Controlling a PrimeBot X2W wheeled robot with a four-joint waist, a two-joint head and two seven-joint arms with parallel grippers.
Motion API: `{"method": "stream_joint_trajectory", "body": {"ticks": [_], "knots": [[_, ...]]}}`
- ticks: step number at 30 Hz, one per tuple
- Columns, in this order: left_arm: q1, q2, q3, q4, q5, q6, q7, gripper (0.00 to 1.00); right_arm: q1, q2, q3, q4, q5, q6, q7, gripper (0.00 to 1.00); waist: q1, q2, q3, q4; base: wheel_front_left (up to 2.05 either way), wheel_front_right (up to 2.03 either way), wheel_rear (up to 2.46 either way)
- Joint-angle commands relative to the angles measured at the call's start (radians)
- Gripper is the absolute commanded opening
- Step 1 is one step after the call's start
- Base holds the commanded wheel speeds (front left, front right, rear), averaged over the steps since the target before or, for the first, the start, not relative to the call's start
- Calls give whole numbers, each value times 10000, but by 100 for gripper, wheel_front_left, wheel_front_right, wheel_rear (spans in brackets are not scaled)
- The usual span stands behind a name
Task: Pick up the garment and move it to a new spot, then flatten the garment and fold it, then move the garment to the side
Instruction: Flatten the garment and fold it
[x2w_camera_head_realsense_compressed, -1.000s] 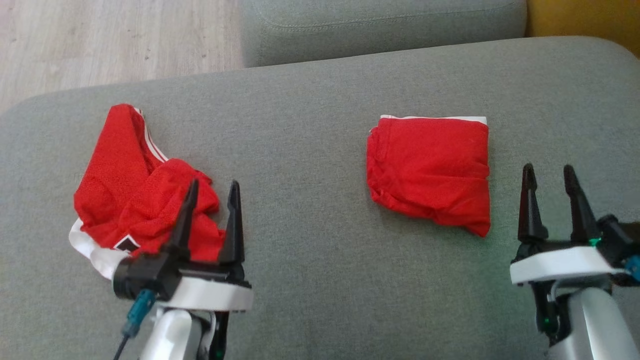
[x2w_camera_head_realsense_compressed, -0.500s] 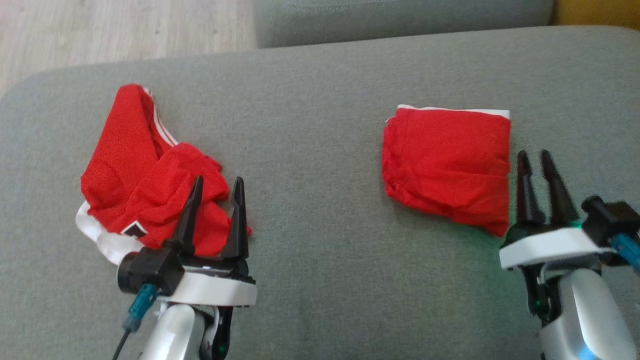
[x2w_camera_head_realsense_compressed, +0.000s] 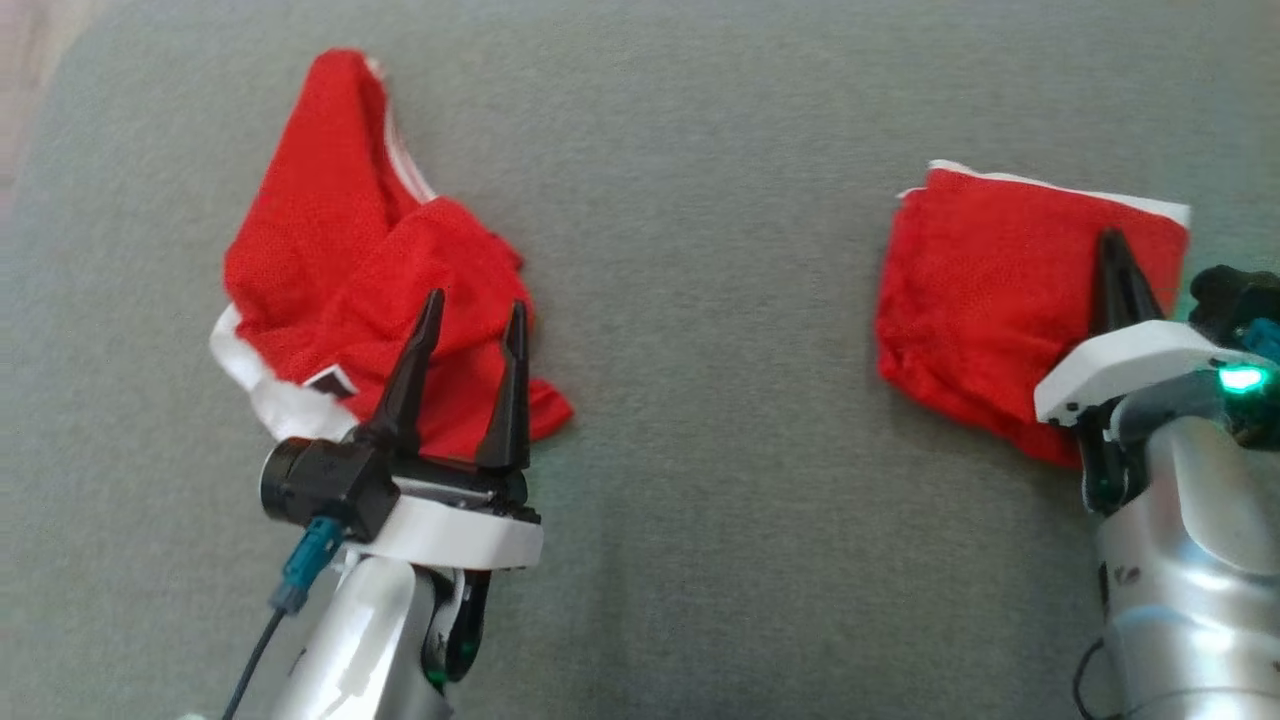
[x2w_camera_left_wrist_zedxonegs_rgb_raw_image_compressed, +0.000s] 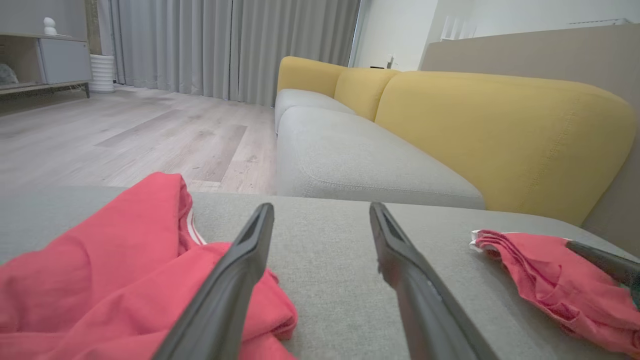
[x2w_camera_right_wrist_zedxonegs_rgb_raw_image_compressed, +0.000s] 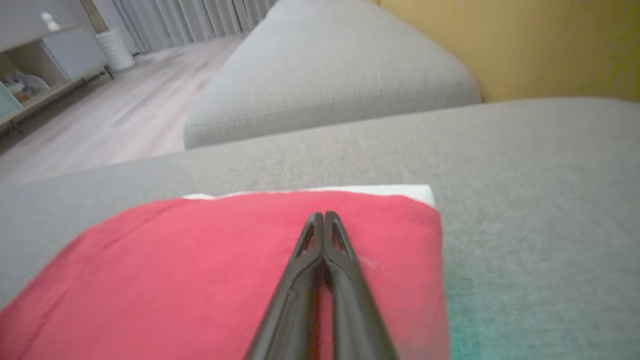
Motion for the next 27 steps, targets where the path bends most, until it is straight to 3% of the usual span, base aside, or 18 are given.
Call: {"method": "stream_joint_trajectory", "body": {"ticks": [1,4,7,13,22,27], "knots": [[-347,47,202,-239,-31,20,-65,100,-450,0,-108,356,-342,33,138,0,-2,0,269,437,0,0,0],[-455,47,115,-196,-76,36,-65,100,-754,0,-360,1337,-768,33,185,0,-2,0,209,655,0,0,0],[-439,47,114,-162,-93,71,-65,100,-996,1,-220,1821,-746,33,-517,0,-2,0,40,743,0,0,0],[-290,47,124,-118,-137,113,-65,100,-1327,1,1468,2295,97,33,-1163,0,-2,0,-248,672,0,0,0],[-202,47,-102,-115,-300,191,-65,100,-1014,1,4111,3472,1185,33,-937,0,-2,0,-578,674,0,0,0],[-59,47,-33,-65,-304,226,-65,100,-829,1,4843,3800,1667,33,-946,0,-2,0,-832,589,0,0,0]]}}
